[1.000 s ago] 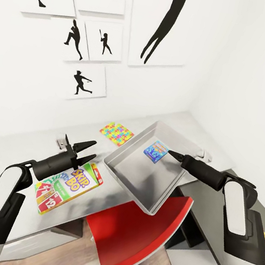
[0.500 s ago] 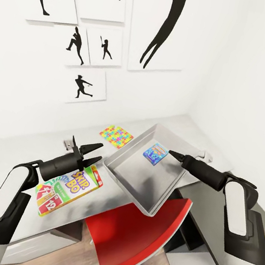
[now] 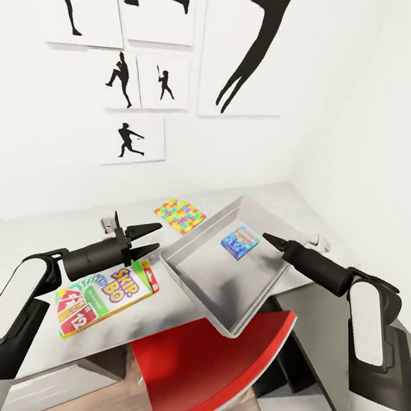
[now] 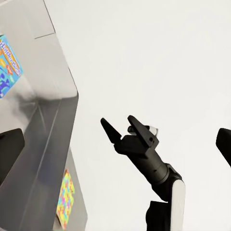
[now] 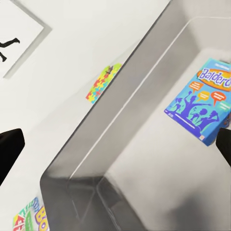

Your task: Put all the toys in the child's room - the three board games (two on the bed and one on the table), the two jigsaw puzzles on the table, and the tennis ball on the table - inside the toy box on the table in the child's room.

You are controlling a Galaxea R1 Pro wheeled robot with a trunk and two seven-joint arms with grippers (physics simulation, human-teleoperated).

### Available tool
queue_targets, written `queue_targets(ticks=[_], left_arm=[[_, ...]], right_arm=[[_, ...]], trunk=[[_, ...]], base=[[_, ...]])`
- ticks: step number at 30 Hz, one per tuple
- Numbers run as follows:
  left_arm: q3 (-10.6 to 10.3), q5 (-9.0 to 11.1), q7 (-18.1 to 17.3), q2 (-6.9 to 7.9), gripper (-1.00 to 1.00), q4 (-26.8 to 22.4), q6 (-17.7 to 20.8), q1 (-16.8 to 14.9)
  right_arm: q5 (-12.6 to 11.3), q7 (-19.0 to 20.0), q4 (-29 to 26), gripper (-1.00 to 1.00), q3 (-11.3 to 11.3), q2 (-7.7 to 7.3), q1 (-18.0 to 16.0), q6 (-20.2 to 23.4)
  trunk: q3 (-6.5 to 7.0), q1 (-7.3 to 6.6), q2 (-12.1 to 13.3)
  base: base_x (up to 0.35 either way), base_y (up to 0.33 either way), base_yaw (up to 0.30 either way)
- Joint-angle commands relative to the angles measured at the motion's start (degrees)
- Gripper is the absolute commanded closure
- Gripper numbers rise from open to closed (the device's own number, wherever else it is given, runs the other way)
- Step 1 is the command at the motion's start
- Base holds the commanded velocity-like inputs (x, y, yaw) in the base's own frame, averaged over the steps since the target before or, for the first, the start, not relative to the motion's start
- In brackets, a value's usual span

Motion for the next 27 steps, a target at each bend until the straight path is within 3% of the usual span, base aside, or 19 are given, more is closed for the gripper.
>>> queue_targets(ticks=[1, 11, 27], left_arm=[[0.06, -0.44, -0.42, -0.01, -1.0, 0.01, 0.24, -0.05], [-0.53, -0.44, -0.26, -0.06, -1.0, 0.09, -0.01, -0.41], [-2.69, -0.62, -0.05, -0.08, -1.0, 0.46, -0.42, -0.81]], right_arm=[[0.55, 0.59, -0.01, -1.0, -0.08, 0.0, -0.05, 0.26], [0.49, 0.59, -0.01, -1.0, -0.38, -0.2, -0.11, 0.26], [0.4, 0.48, -0.01, -1.0, -3.93, -0.2, -0.15, 0.26]], trunk=[[0.01, 0.03, -0.09], [0.94, 0.03, -0.09], [2.43, 0.03, -0.09]], base=[[0.0, 0.0, 0.0], [0.0, 0.0, 0.0], [0.0, 0.0, -0.062]])
